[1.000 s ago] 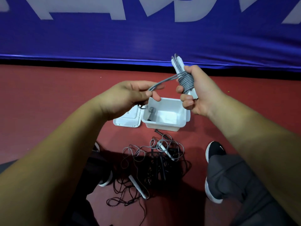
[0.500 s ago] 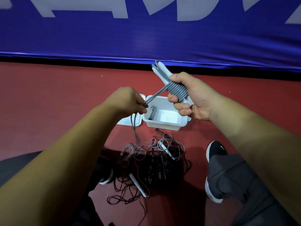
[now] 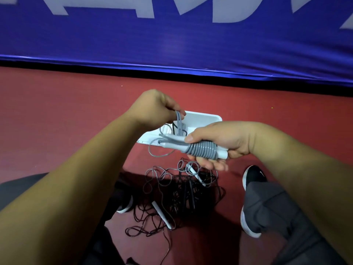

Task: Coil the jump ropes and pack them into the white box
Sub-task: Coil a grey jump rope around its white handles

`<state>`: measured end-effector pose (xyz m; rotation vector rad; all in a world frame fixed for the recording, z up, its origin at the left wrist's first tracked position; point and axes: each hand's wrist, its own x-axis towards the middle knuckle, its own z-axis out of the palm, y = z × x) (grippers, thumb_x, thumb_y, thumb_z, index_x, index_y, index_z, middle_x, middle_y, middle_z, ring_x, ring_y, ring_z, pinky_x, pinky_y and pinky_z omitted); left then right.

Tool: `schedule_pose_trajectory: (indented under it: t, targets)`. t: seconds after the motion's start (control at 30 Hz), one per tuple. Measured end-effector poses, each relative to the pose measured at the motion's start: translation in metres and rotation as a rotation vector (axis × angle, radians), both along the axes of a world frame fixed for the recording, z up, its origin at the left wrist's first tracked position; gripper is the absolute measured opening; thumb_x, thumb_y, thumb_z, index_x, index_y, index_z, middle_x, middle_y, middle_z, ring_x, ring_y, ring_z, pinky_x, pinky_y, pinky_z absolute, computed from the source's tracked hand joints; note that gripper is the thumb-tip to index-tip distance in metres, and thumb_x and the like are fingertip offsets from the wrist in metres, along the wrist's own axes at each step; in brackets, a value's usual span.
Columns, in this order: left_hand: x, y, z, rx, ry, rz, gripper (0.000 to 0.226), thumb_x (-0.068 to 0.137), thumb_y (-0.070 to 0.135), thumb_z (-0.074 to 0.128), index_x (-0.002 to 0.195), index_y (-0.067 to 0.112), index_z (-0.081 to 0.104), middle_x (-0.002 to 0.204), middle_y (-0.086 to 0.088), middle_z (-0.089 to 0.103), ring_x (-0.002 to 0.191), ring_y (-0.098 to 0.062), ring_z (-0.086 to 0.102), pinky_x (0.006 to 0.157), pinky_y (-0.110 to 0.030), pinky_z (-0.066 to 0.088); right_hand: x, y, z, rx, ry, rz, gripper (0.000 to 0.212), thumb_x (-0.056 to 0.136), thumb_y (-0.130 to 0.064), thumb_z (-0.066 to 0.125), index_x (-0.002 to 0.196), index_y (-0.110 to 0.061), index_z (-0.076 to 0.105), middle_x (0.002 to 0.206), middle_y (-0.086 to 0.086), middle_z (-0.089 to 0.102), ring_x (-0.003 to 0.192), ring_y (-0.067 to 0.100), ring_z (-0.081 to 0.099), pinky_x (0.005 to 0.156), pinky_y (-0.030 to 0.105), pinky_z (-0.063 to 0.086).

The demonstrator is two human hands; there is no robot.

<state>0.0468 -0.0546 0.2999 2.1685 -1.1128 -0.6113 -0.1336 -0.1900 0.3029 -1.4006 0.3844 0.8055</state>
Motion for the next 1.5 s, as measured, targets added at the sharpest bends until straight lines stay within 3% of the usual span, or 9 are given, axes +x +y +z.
schedule_pose_trajectory:
  t: [0.23,0.37,0.67,0.77,0.9,1.07,1.3,1.4,1.5]
  targets:
    - [-0.010,-0.002,0.016,-0.118,-0.032,-0.039,0.004,0.089,0.022,0.082,0.089,0.026,0.084,0.089,0.012,0.078,0.085,-0.003,0.071,0.080,-0.024,0.056,0.006,-0.003,-0.015,-0.178,0.050,-0.059,0.042,0.107,-0.045,0.056,0.124,-0.007,0.062,0.091,0.021,0.076,0.051,0.015,0.056,0.038,0.021,0.044]
    - [-0.010,0.000,0.019,-0.126,-0.164,-0.068,0.008,0.091,0.021,0.077,0.092,0.028,0.083,0.086,0.018,0.069,0.082,0.006,0.064,0.072,-0.010,0.045,0.010,-0.009,-0.020,-0.232,0.017,-0.201,0.034,0.107,-0.041,0.061,0.118,-0.009,0.063,0.092,0.019,0.074,0.052,0.016,0.048,0.036,0.017,0.032]
    - [-0.009,0.010,0.023,0.192,-0.323,-0.393,0.032,0.103,0.028,0.062,0.134,0.029,0.070,0.109,0.007,0.063,0.096,-0.013,0.056,0.079,-0.025,0.036,0.013,-0.025,-0.025,-0.430,-0.062,-0.418,0.033,0.109,-0.040,0.059,0.119,-0.009,0.063,0.109,0.010,0.080,0.050,0.017,0.051,0.045,0.023,0.039]
    - [-0.010,0.012,0.020,0.239,-0.247,-0.337,0.031,0.106,0.035,0.056,0.136,0.032,0.066,0.107,0.008,0.070,0.090,-0.011,0.061,0.074,-0.024,0.042,0.015,-0.028,-0.026,-0.350,-0.060,-0.510,0.033,0.110,-0.042,0.058,0.120,-0.011,0.064,0.110,0.012,0.079,0.059,0.019,0.055,0.049,0.026,0.044]
    - [-0.007,0.010,0.012,0.250,-0.174,-0.243,0.020,0.105,0.029,0.058,0.122,0.028,0.067,0.086,0.008,0.074,0.064,0.006,0.060,0.057,-0.011,0.040,0.018,-0.025,-0.022,-0.229,-0.080,-0.652,0.038,0.109,-0.046,0.057,0.119,-0.011,0.065,0.084,0.001,0.079,0.064,0.016,0.067,0.054,0.029,0.053]
    - [-0.008,0.011,-0.006,0.428,0.115,-0.132,0.020,0.108,0.025,0.053,0.118,0.012,0.064,0.069,-0.004,0.076,0.044,-0.015,0.062,0.044,-0.022,0.047,0.023,-0.027,-0.019,-0.140,-0.086,-0.819,0.043,0.106,-0.057,0.057,0.114,-0.016,0.065,0.081,0.000,0.069,0.054,0.013,0.054,0.044,0.021,0.038]
    - [-0.004,0.010,0.006,0.100,0.497,-0.055,0.055,0.101,0.071,0.042,0.116,0.031,0.077,0.062,0.011,0.037,0.052,-0.009,0.031,0.047,-0.023,0.027,0.021,-0.034,-0.021,-0.077,-0.066,-0.919,0.042,0.103,-0.059,0.060,0.112,-0.019,0.065,0.083,-0.001,0.067,0.054,0.011,0.052,0.040,0.017,0.026]
    - [0.003,0.007,0.003,0.041,0.513,-0.004,0.058,0.107,0.064,0.037,0.104,0.023,0.078,0.064,0.009,0.034,0.053,-0.010,0.028,0.050,-0.026,0.027,0.020,-0.036,-0.019,-0.060,-0.071,-0.953,0.044,0.102,-0.063,0.059,0.108,-0.020,0.066,0.084,0.000,0.066,0.054,0.011,0.051,0.040,0.016,0.024]
    - [0.004,0.010,-0.004,0.030,0.449,-0.014,0.038,0.110,0.043,0.050,0.094,0.018,0.074,0.072,0.001,0.052,0.061,-0.012,0.050,0.059,-0.027,0.044,0.021,-0.035,-0.015,-0.057,-0.097,-0.967,0.053,0.097,-0.072,0.059,0.105,-0.020,0.066,0.084,0.000,0.066,0.054,0.011,0.047,0.041,0.016,0.021]
